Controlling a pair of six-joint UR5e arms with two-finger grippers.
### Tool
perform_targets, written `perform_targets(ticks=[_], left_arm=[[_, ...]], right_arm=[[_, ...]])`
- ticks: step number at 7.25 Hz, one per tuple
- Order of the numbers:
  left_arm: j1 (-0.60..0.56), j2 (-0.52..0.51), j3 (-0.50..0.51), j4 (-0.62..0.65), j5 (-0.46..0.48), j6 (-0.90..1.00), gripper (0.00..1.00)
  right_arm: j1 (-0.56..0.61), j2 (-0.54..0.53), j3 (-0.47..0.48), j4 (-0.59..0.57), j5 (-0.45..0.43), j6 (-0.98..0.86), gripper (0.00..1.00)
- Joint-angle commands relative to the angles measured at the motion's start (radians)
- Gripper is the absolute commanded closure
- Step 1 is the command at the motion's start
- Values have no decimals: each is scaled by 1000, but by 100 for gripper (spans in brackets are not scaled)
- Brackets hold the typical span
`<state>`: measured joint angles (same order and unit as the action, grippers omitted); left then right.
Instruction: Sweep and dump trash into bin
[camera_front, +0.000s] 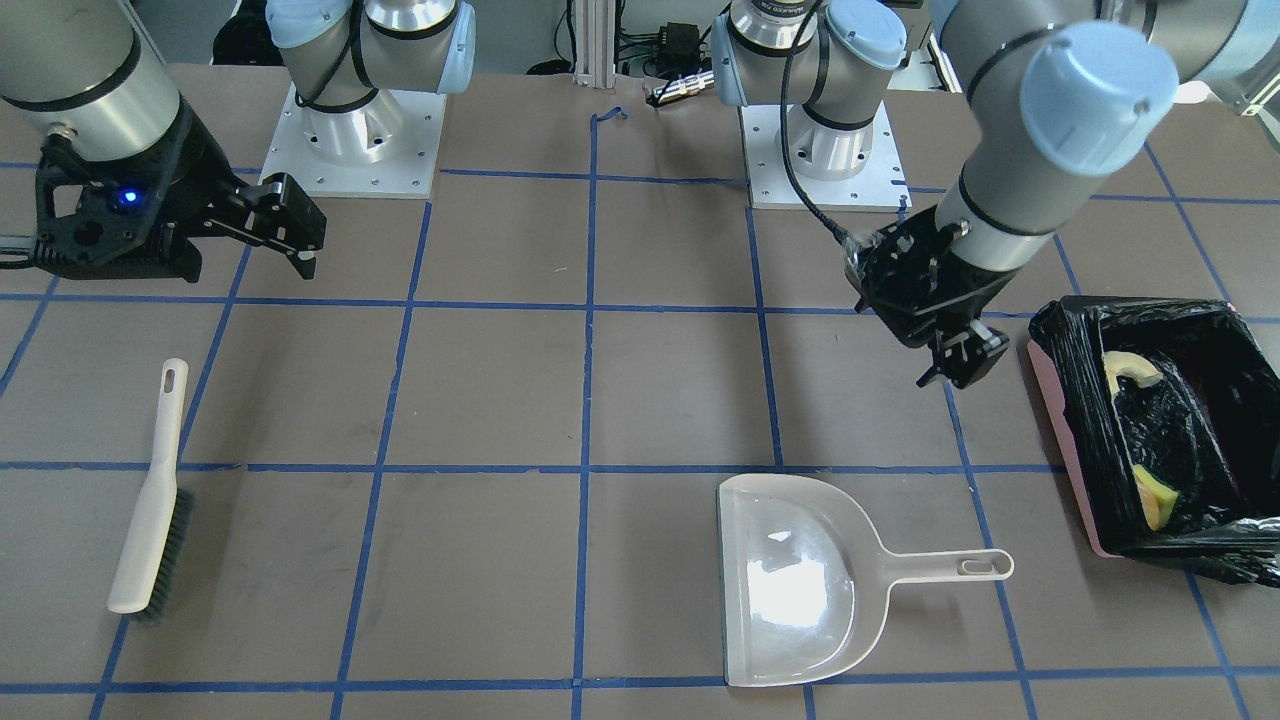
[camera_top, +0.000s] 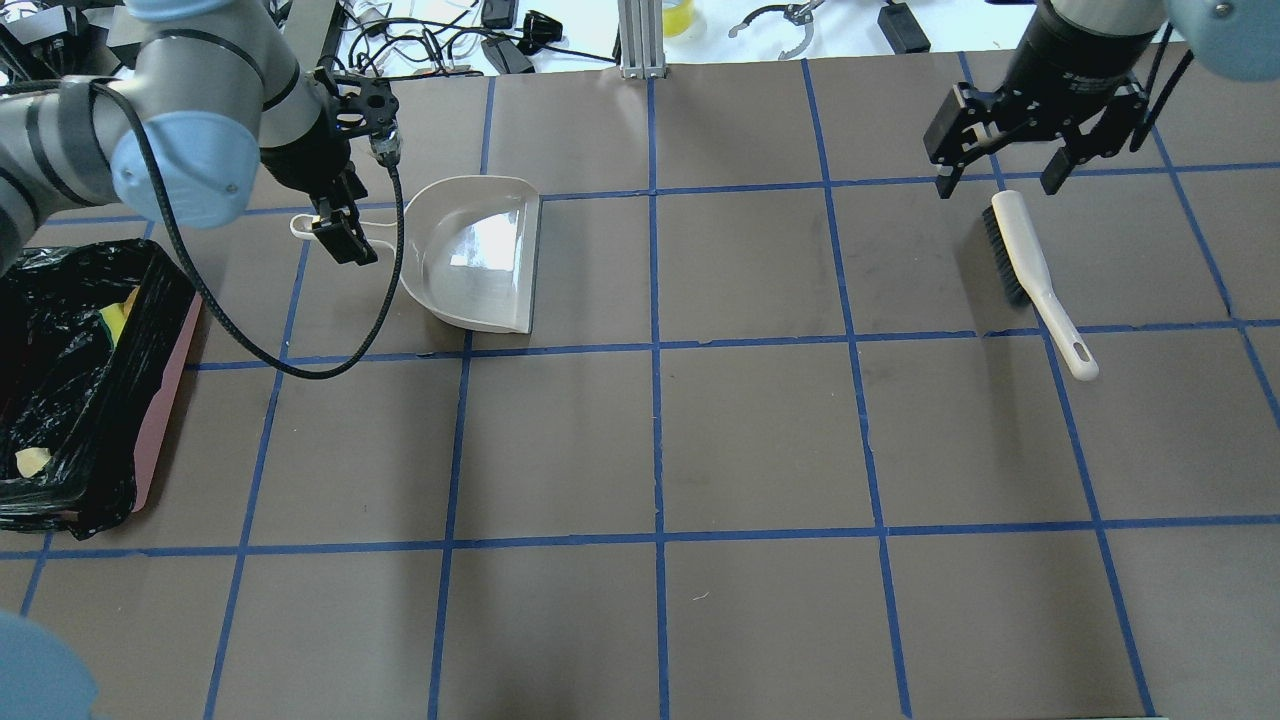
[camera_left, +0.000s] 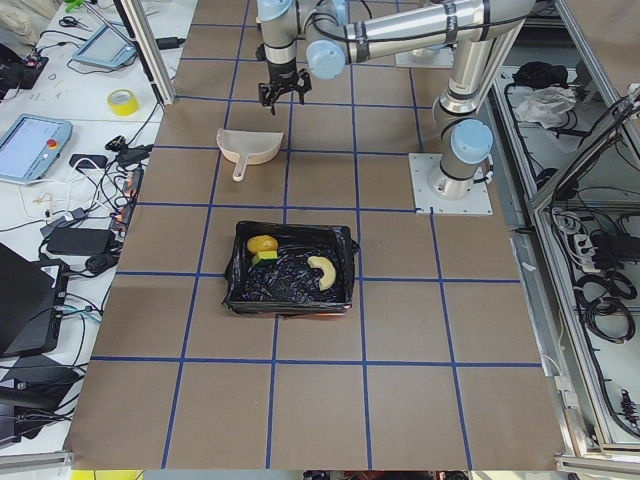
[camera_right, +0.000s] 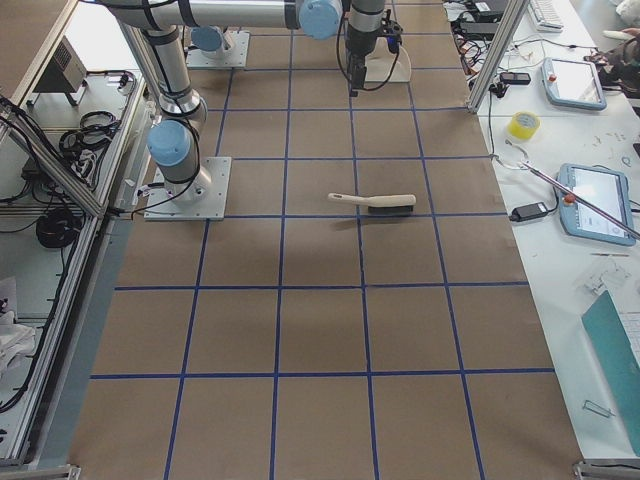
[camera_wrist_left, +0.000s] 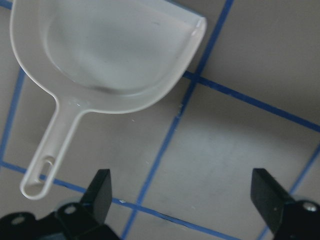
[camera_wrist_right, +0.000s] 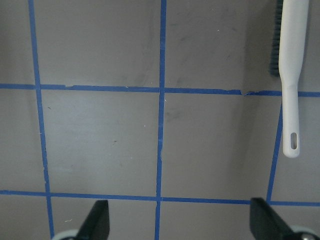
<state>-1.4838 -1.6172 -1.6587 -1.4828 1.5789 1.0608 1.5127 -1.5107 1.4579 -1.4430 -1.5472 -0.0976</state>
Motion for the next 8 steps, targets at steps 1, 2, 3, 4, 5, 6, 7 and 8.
perform_targets(ticks=[1, 2, 3, 4, 5, 6, 7, 8], left_arm=[[-4, 144, -18, -124, -11, -358, 0], [-9, 163, -10, -122, -14, -565, 0], [-27, 148, 20, -113, -16, -758, 0], [-56, 134, 43, -119, -16, -909, 0], [-68, 131, 48, -111, -22, -1079, 0], [-67, 123, 45, -55, -11, -1161, 0], [-69, 119, 33, 14, -13, -1148, 0], [-69, 117, 30, 16, -13, -1147, 0]], right_arm=[[20, -25, 2, 10, -16, 2, 0], [23, -29, 2, 12, -5, 7, 0], [27, -29, -1, 9, -14, 24, 0], [71, -26, -2, -5, -28, 56, 0], [93, -22, 1, -60, -48, 90, 0], [93, -11, 7, -133, -53, 91, 0], [93, -13, 22, -134, -51, 96, 0], [93, -14, 44, -142, -44, 96, 0]])
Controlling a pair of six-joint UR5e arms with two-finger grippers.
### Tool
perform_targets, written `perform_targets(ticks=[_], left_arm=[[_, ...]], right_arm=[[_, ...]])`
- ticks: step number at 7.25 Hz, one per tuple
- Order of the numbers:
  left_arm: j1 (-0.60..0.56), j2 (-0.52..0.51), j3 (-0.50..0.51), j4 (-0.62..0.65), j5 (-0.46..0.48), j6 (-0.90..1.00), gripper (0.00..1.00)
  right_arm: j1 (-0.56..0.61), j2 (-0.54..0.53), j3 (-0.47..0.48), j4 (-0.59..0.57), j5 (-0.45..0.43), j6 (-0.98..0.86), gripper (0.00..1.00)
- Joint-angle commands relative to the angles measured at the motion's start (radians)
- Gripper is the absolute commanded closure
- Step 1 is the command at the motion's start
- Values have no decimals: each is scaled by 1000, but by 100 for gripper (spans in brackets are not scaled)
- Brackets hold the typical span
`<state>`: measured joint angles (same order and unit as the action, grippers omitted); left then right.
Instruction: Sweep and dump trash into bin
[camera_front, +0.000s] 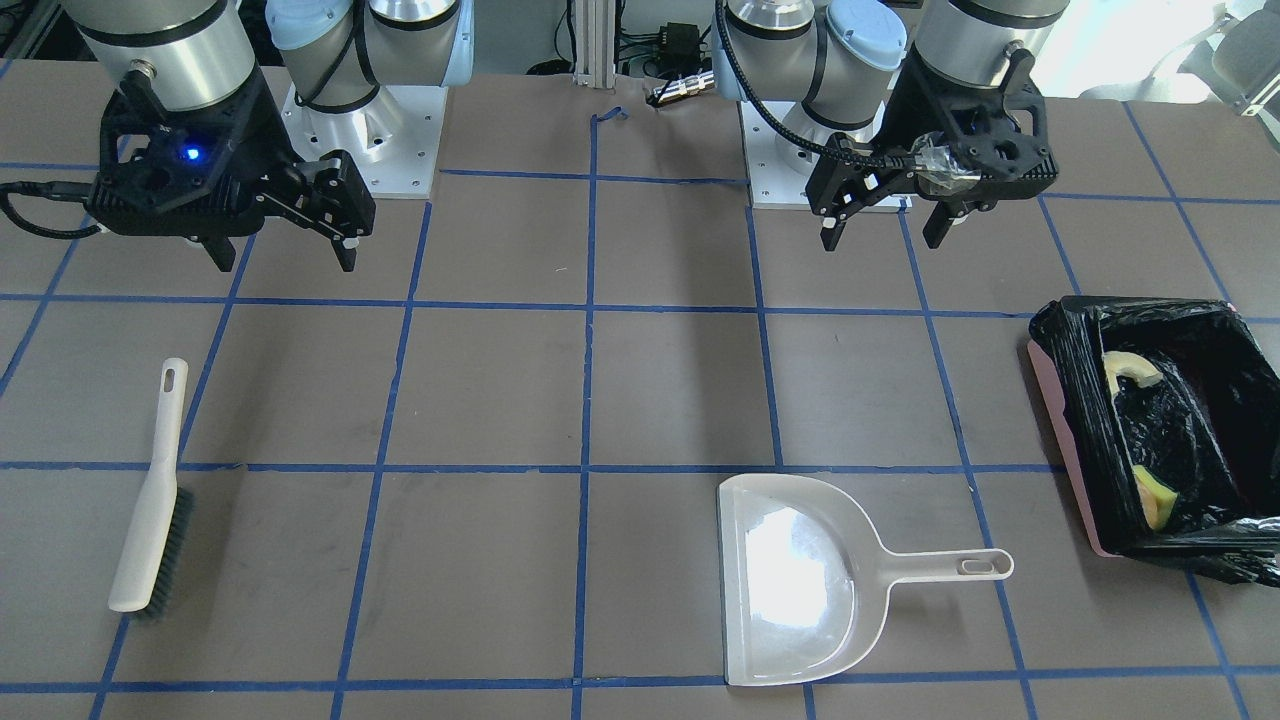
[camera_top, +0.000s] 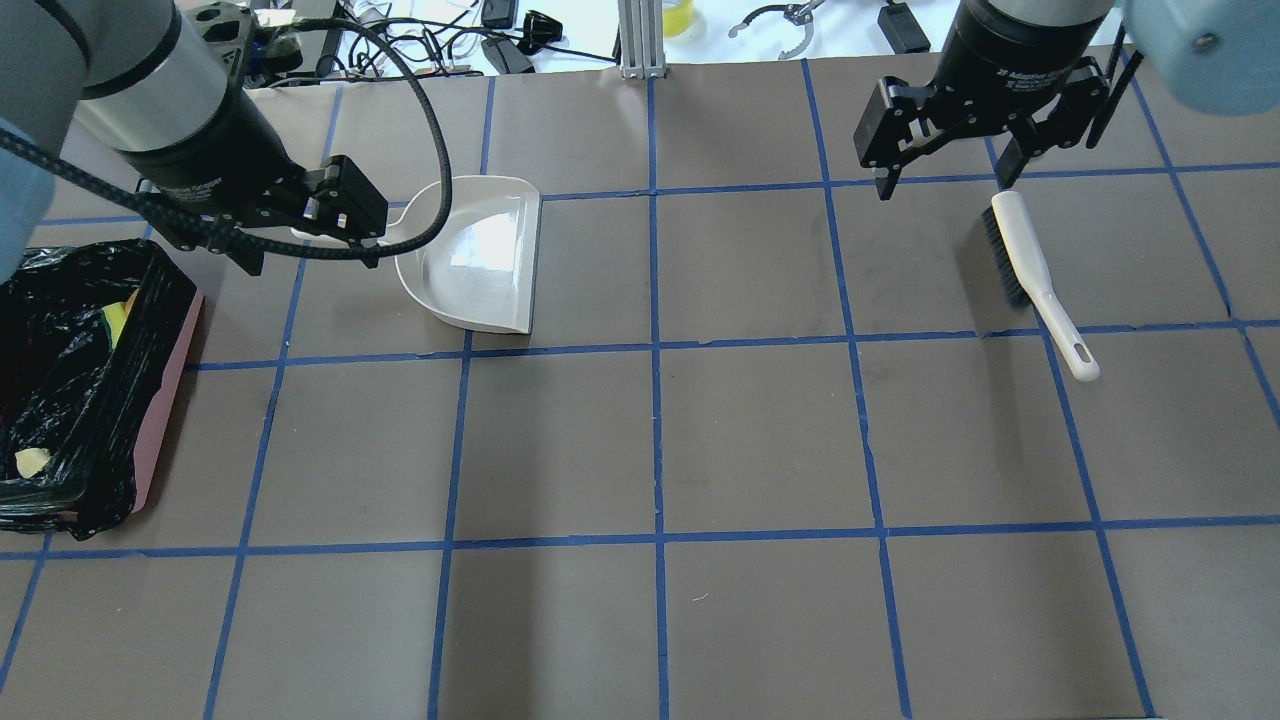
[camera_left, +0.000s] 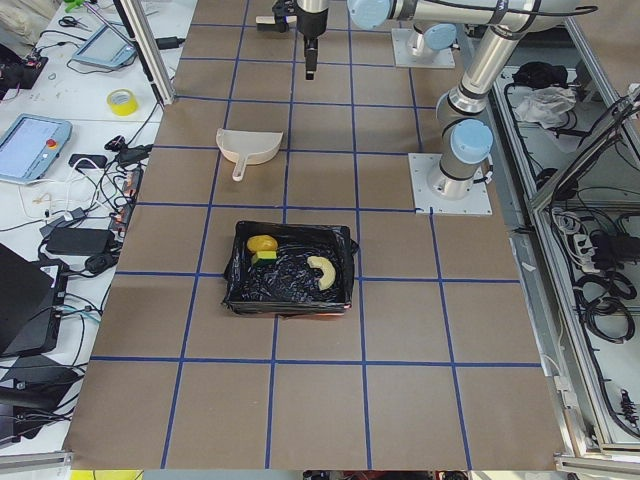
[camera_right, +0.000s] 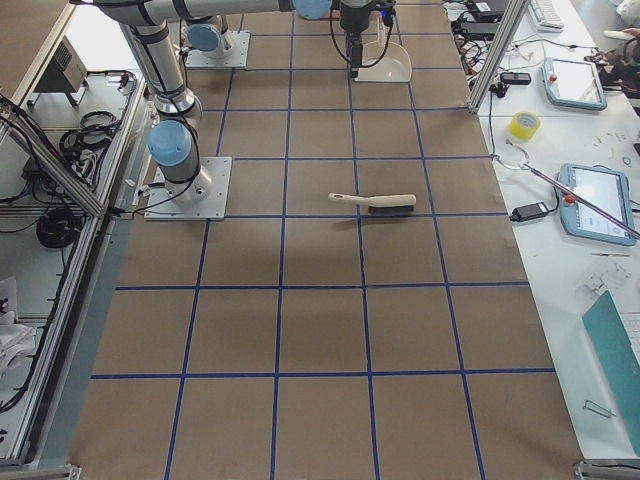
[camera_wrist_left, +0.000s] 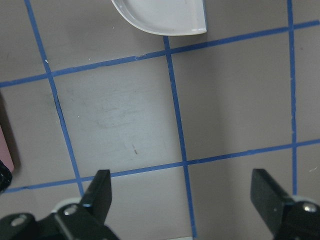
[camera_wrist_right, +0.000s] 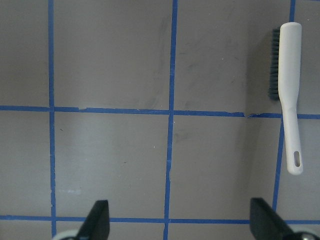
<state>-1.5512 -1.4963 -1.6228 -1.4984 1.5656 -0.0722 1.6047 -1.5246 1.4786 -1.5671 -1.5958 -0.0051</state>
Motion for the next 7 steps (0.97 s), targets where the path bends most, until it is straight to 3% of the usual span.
perform_targets(ticks=[1, 7], left_arm=[[-1, -1, -8, 35, 1, -12, 0], [-6, 7, -11, 26, 1, -11, 0]], right_arm=[[1, 3, 26, -19, 8, 4, 0], [1, 4, 28, -22, 10, 4, 0]])
